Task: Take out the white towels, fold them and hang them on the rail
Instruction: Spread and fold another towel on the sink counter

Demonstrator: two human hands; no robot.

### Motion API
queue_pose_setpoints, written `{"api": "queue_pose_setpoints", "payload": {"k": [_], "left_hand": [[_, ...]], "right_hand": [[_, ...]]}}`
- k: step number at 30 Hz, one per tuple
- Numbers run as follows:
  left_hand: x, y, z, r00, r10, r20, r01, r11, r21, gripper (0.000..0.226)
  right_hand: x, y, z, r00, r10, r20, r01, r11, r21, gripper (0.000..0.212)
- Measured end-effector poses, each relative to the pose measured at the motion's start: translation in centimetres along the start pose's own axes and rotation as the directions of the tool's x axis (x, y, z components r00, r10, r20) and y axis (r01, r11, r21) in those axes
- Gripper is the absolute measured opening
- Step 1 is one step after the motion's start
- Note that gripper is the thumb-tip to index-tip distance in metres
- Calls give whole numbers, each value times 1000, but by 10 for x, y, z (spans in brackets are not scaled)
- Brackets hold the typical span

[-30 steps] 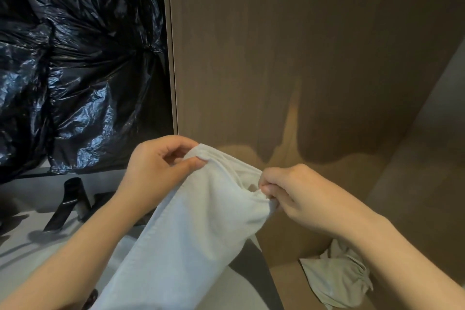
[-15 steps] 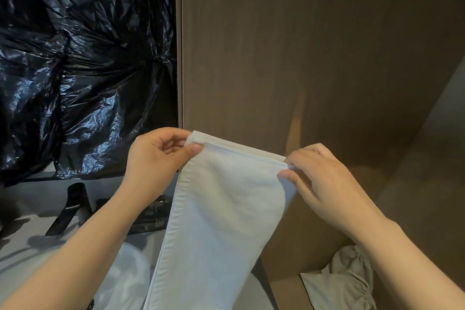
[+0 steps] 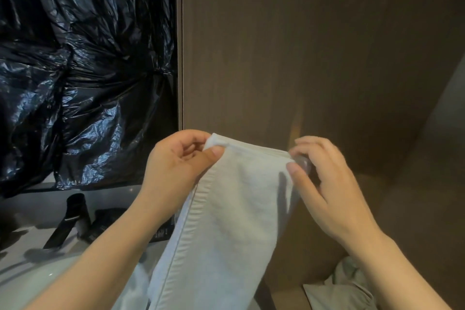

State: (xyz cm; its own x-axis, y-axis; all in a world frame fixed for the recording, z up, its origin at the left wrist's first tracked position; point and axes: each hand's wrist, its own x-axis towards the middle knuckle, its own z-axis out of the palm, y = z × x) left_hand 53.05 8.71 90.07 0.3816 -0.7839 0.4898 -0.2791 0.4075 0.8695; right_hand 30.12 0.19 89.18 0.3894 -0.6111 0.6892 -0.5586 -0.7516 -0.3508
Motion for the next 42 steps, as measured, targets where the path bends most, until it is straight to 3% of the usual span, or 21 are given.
{"api": "queue_pose_setpoints", "payload": {"k": [4,9,12,16,18,24,28,32,36,39,42], "left_hand": [[-3,10,11,995,82,64,-86,994,63,11],[-8,22,4,981,180,69,-186,979,83,12],[-12,24,-4,983,174,54,-178,980,84,18],[-14,18,-17,984,163,78,-166,985,40,27],[-17,5,-28,981,116,157,-121,992,23,31],[-38,-53,-52,922,-185,339,213,976,-46,26],[-49,-73,-58,931,-223,289,211,975,72,32],[-70,-90,-59,946,-188,262,101,945,312,34],[-86,-105,-60,974,-119,192,47,938,344,22],[-84,-105,-69,983,-53,176,-27,907,421,32],[-70,-95,-84,960,-114,257,-23,880,475,33]], "right_hand": [[2,-25,17,995,-67,77,65,997,27,62],[16,-39,32,992,-126,22,126,992,8,52],[20,-46,35,961,-245,-127,241,969,-46,38],[21,-56,38,942,-289,-168,289,957,-25,37],[20,-59,39,936,-303,-181,307,952,-10,34],[28,-65,35,938,-287,-196,290,957,-13,34],[30,-64,36,963,-215,-164,213,977,-27,38],[27,-57,39,984,-86,-154,85,996,-14,39],[20,-50,52,988,52,-146,-47,998,38,42],[10,-35,65,970,206,-129,-190,973,131,43],[-7,-13,76,919,393,-38,-376,901,214,45]]}}
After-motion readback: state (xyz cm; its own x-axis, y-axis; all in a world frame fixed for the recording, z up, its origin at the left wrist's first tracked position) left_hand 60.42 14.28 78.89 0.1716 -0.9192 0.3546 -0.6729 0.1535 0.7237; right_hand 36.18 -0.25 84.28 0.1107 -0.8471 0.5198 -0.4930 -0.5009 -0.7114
